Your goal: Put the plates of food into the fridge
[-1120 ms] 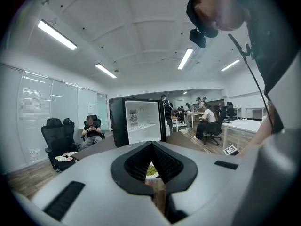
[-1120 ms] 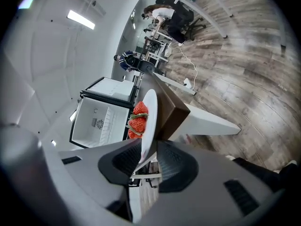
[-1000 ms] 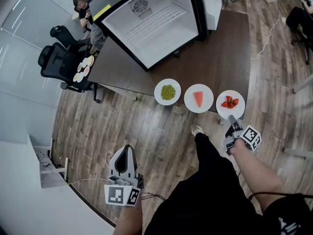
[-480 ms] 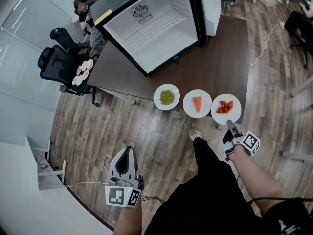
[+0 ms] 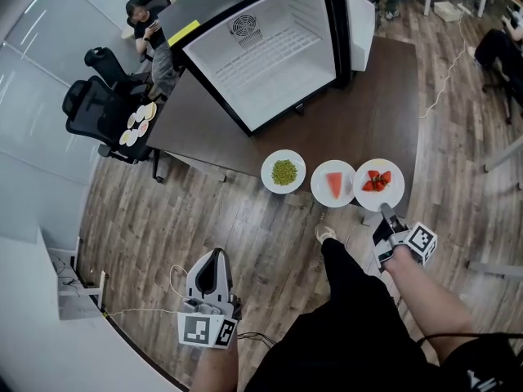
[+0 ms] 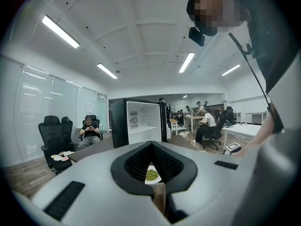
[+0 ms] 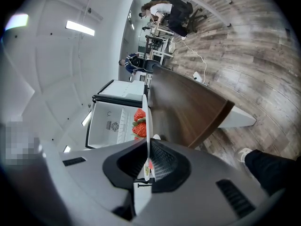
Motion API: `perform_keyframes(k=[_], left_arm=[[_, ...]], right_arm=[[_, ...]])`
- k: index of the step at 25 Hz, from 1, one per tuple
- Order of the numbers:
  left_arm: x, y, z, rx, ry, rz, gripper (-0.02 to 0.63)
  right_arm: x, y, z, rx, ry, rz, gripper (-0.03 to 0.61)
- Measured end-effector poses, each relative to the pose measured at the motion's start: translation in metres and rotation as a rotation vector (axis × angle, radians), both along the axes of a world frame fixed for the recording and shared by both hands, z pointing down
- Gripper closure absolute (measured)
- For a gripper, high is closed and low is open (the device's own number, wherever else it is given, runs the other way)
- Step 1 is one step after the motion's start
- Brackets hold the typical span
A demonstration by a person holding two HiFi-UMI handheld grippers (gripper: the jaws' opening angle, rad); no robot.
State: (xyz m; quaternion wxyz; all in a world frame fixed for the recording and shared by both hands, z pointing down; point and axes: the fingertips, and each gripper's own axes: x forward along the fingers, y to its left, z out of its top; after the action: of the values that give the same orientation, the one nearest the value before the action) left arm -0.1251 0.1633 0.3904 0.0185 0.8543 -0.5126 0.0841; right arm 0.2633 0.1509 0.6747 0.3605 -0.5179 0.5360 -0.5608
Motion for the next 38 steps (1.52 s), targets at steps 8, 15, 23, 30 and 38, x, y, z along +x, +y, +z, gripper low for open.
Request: perform_keyframes(k=[8,15,23,30,38], left_arm=[[-0.017,-0.027,-0.013,0.022,0.031,-0.021,0.609],[-0.022,-0.058,-0.025,0.034,0.032,-0.030,0.609],[-0.038,-0.106,-0.042,0.049,0.029,-0.072,0.609],[-0.046,-0.151,-0.045,0.044,0.035,-0.114,0.609],[-0.051,-0.204,-0.049,0.037,0.017,-0.142,0.609]], right_arm=[[-0.018,-0.040,-0.033,0.022,0.008,-0.041,0.558],[-0.042,-0.093,-0.062,0.050,0.002,-0.096,0.558],[-0.075,-0.159,-0.087,0.071,-0.043,-0.155,0.558],[-0.101,-0.225,-0.118,0.113,-0.069,-0.230,0.558],[-0.140,-0.289,-0.143,0.157,-0.108,-0.314,0.558]])
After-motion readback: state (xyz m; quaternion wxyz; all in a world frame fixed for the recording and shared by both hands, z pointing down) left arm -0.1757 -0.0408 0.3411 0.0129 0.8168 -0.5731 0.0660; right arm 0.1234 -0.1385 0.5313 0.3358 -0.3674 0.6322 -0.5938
